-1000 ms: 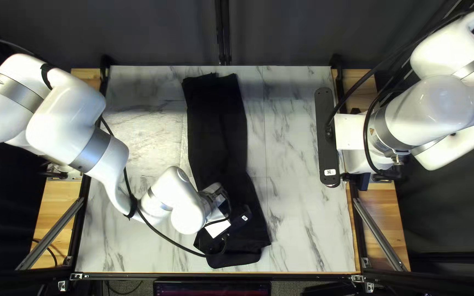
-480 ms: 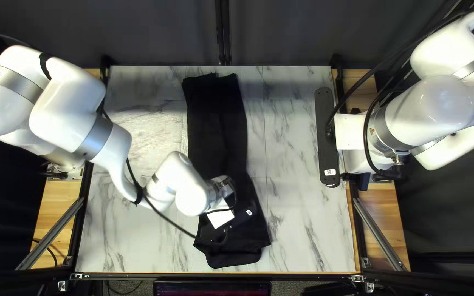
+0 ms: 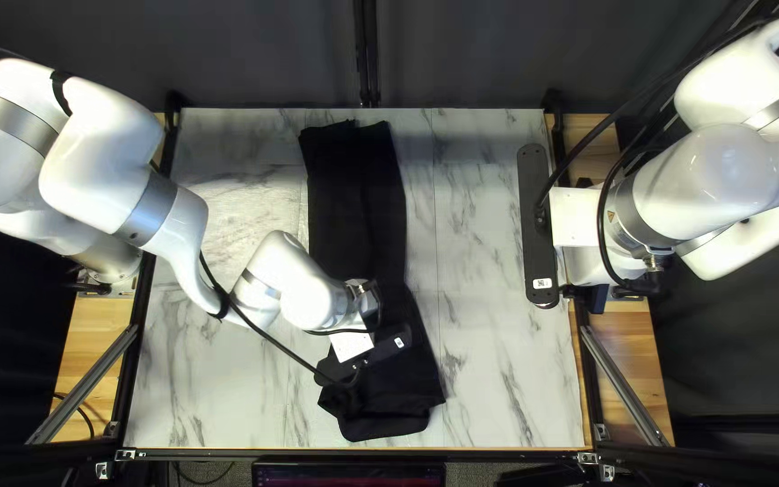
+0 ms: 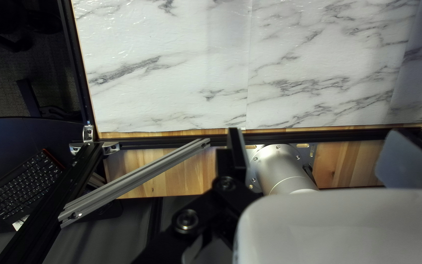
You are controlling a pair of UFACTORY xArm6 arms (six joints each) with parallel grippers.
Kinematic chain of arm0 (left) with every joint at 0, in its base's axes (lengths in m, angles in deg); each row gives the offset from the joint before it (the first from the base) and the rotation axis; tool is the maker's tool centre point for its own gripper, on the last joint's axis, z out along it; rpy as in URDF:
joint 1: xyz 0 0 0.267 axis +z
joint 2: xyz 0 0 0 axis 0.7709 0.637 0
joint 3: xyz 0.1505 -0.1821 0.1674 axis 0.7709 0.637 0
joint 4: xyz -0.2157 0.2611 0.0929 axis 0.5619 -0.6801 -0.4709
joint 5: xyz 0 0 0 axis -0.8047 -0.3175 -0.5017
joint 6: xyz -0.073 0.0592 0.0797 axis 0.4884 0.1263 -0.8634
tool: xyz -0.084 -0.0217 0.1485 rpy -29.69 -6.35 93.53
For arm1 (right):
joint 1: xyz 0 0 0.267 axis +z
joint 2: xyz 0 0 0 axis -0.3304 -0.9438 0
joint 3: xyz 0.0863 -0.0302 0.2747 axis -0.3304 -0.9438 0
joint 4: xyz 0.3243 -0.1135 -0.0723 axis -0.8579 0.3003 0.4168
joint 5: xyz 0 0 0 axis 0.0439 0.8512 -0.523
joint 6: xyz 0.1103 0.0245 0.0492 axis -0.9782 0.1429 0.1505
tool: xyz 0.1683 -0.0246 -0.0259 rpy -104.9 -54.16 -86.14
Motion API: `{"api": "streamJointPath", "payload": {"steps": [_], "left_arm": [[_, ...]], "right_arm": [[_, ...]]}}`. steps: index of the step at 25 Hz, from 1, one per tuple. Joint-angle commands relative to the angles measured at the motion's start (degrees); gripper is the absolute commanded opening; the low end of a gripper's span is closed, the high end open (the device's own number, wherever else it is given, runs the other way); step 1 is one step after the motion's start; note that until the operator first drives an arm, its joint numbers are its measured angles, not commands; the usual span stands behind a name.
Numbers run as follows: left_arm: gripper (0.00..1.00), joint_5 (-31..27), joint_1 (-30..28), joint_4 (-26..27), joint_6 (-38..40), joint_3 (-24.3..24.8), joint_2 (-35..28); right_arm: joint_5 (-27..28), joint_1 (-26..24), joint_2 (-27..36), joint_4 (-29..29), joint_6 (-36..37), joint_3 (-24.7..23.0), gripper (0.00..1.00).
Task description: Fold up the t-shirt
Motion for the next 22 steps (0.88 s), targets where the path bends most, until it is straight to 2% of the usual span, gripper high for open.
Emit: {"api": "streamJointPath", "payload": {"steps": [1,4,6,14,22], "left_arm": [[1.00,-2.5,-4.0,-7.5,15.0,-2.7,3.4],[1.00,-6.5,-6.7,-11.1,24.4,-6.1,5.7],[1.00,-9.1,-8.0,-12.3,27.4,-8.0,6.8],[1.00,-12.7,-8.0,-14.8,28.3,-10.0,7.7],[1.00,-12.5,-6.9,-17.0,29.0,-9.1,7.8]], "right_arm": [[0.0,0.0,0.0,0.0,0.0,0.0,1.00],[0.0,0.0,0.0,0.0,0.0,0.0,1.00],[0.0,0.0,0.0,0.0,0.0,0.0,1.00],[0.0,0.0,0.0,0.0,0.0,0.0,1.00],[0.0,0.0,0.0,0.0,0.0,0.0,1.00]]}}
